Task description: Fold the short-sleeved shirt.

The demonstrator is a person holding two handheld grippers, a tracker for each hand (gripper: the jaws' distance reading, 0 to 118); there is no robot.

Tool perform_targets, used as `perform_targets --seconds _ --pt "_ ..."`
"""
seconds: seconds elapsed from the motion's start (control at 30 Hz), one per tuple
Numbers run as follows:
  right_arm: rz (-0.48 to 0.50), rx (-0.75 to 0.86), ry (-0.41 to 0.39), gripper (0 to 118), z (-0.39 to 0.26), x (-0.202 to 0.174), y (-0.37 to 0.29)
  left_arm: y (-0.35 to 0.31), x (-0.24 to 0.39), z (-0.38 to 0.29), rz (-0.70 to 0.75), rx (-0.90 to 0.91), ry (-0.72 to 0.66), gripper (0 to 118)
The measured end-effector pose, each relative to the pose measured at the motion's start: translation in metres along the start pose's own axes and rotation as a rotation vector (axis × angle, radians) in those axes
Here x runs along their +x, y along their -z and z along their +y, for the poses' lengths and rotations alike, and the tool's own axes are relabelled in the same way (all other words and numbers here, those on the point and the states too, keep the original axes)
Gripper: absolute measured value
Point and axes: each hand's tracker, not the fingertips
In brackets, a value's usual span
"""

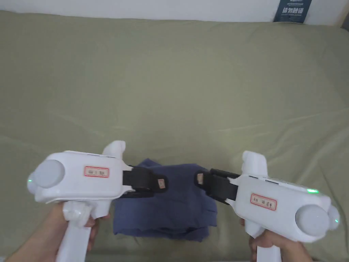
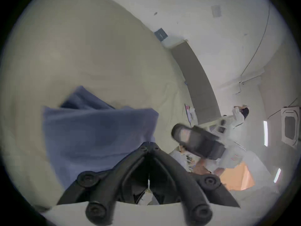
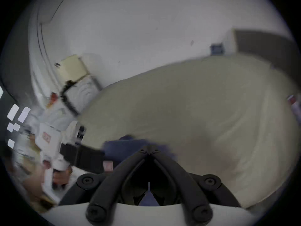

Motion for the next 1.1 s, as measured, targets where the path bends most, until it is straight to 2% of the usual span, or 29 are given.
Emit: perform_targets --seconds 0.03,0.07,0.13,0.2,0.3,0.37,0.4,0.43,0.47,0.5,0.53,0.57,0.63,0.77,0.83,0.87,0.9,0.93,0.97,1.03,1.07,1.1 --pt "0.036 -0.024 0.020 0 -0.001 0.006 0.010 -0.009 -0.003 0.000 0.023 0.012 0.006 1" --pt "0.104 -0.084 0.061 0 -0.001 0.015 0.024 -0.018 -0.009 0.000 0.061 0.021 0.016 1" --pt "0.160 -0.142 0.161 0 -0.004 0.033 0.045 -0.030 -0.020 -0.001 0.126 0.023 0.025 1" --pt "0.232 -0.191 0.316 0 -0.009 0.059 0.064 -0.037 -0.034 -0.001 0.168 0.024 0.008 1" --pt "0.269 -0.237 0.433 0 -0.016 0.091 0.082 -0.044 -0.050 0.000 0.151 0.023 -0.030 1" --pt "0.368 -0.245 0.511 0 -0.020 0.105 0.086 -0.043 -0.058 0.001 0.140 0.013 -0.040 1" --pt "0.380 -0.238 0.518 0 -0.019 0.107 0.086 -0.041 -0.062 0.001 0.132 0.008 -0.046 10" --pt "0.380 -0.236 0.524 0 -0.018 0.108 0.086 -0.039 -0.065 0.002 0.123 -0.002 -0.055 37" --pt "0.370 -0.242 0.511 0 -0.017 0.106 0.086 -0.035 -0.069 0.002 0.091 -0.021 -0.058 80" --pt "0.366 -0.247 0.502 0 -0.017 0.104 0.085 -0.030 -0.072 0.001 0.048 -0.042 -0.059 118" --pt "0.365 -0.249 0.499 0 -0.017 0.104 0.085 -0.023 -0.075 0.001 0.029 -0.074 -0.064 115" --pt "0.367 -0.251 0.507 0 -0.017 0.105 0.086 -0.021 -0.075 0.000 0.049 0.010 -0.079 110" --pt "0.371 -0.254 0.515 0 -0.017 0.102 0.085 -0.005 -0.075 0.002 -0.018 -0.053 -0.143 109" --pt "0.376 -0.254 0.553 0 -0.017 0.103 0.086 0.027 -0.094 0.002 -0.226 -0.086 -0.213 105" --pt "0.372 -0.258 0.560 0 -0.016 0.101 0.086 0.039 -0.099 0.002 -0.154 -0.070 -0.174 102" --pt "0.361 -0.260 0.558 0 -0.015 0.098 0.085 0.040 -0.099 0.004 -0.106 -0.047 -0.154 91" --pt "0.338 -0.258 0.555 0 -0.012 0.094 0.081 0.041 -0.101 0.005 -0.040 -0.034 -0.158 52" --pt "0.278 -0.253 0.521 0 -0.008 0.087 0.076 0.034 -0.078 -0.009 -0.009 -0.043 -0.163 30" --pt "0.181 -0.238 0.407 0 -0.002 0.073 0.066 0.031 -0.075 -0.012 -0.073 -0.057 -0.186 31" --pt "0.038 -0.155 0.190 0 0.007 0.051 0.043 0.028 -0.058 -0.014 -0.043 -0.053 -0.172 31" --pt "-0.091 -0.052 0.038 0 0.008 0.030 0.026 0.029 -0.103 0.010 -0.030 -0.054 -0.147 31" --pt "-0.210 0.035 -0.103 0 0.006 0.011 0.012 0.026 -0.104 0.016 -0.011 -0.060 -0.129 31"
